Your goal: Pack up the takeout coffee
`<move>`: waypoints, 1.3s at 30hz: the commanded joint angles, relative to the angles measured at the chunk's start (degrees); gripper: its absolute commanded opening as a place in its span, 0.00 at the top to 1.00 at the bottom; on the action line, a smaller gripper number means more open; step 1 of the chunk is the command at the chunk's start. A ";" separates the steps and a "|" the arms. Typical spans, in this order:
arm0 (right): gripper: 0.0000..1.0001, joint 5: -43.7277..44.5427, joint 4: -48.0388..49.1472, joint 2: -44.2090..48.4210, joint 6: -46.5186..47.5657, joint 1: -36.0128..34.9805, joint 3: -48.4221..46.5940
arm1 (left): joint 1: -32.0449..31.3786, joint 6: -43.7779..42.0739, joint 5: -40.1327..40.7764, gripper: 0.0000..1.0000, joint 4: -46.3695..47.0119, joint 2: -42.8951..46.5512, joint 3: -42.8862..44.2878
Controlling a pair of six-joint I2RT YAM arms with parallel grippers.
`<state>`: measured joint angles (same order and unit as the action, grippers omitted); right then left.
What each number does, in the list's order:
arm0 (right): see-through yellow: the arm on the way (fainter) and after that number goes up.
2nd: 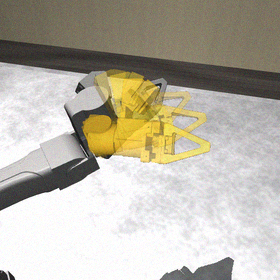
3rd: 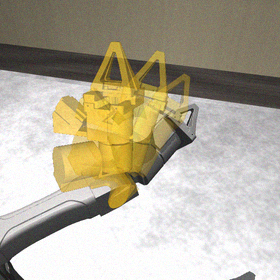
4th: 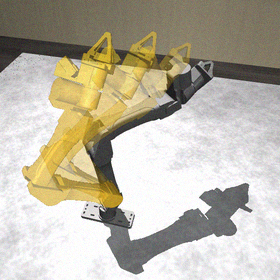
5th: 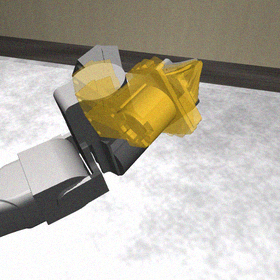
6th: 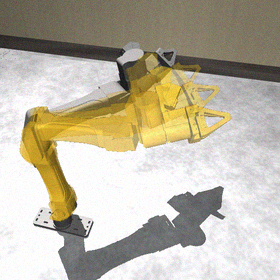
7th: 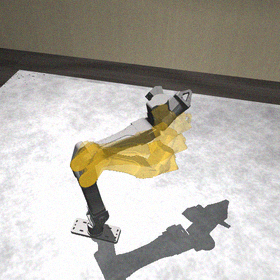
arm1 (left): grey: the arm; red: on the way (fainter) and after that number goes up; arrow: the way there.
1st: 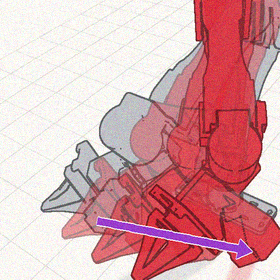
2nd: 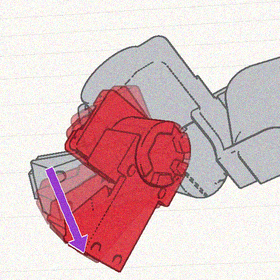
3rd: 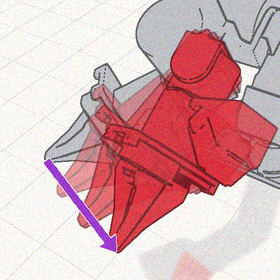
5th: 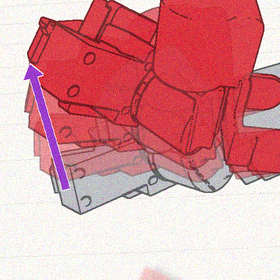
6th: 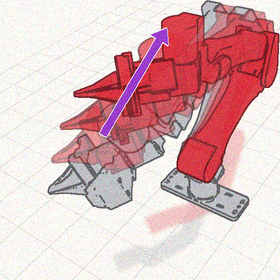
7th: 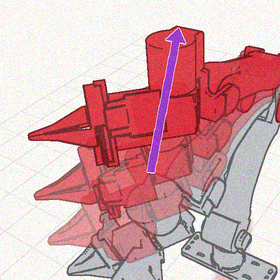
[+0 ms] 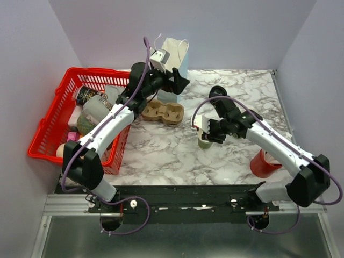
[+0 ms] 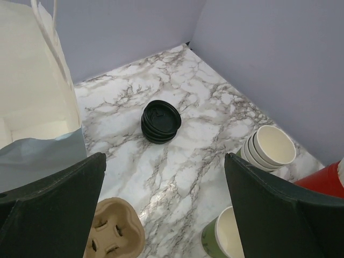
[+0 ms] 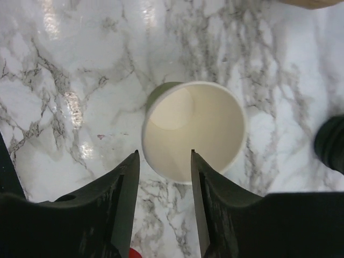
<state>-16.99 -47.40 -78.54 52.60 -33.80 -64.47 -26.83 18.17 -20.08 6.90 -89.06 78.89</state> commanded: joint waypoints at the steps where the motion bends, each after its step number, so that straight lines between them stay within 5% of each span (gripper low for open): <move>1: 0.47 5.21 -4.01 5.59 -3.02 0.66 -6.98 | 0.64 -1.74 -1.80 0.01 -0.92 1.96 2.14; 11: 0.39 8.55 -11.84 2.78 -11.82 16.30 -13.93 | 1.61 -0.51 -4.88 0.01 -2.59 1.08 1.79; 32: 0.38 15.50 -8.50 -4.95 -15.51 20.53 -12.35 | 1.60 0.72 -4.97 0.01 -3.29 1.16 -0.05; 39: 0.51 14.97 -8.85 -7.85 -15.68 20.97 -10.07 | 1.60 0.55 -4.71 0.01 -3.56 1.25 -0.58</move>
<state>-2.83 -56.40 -84.53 37.56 -13.37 -76.03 -25.50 18.44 -24.25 3.73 -88.92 79.05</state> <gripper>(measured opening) 0.526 0.988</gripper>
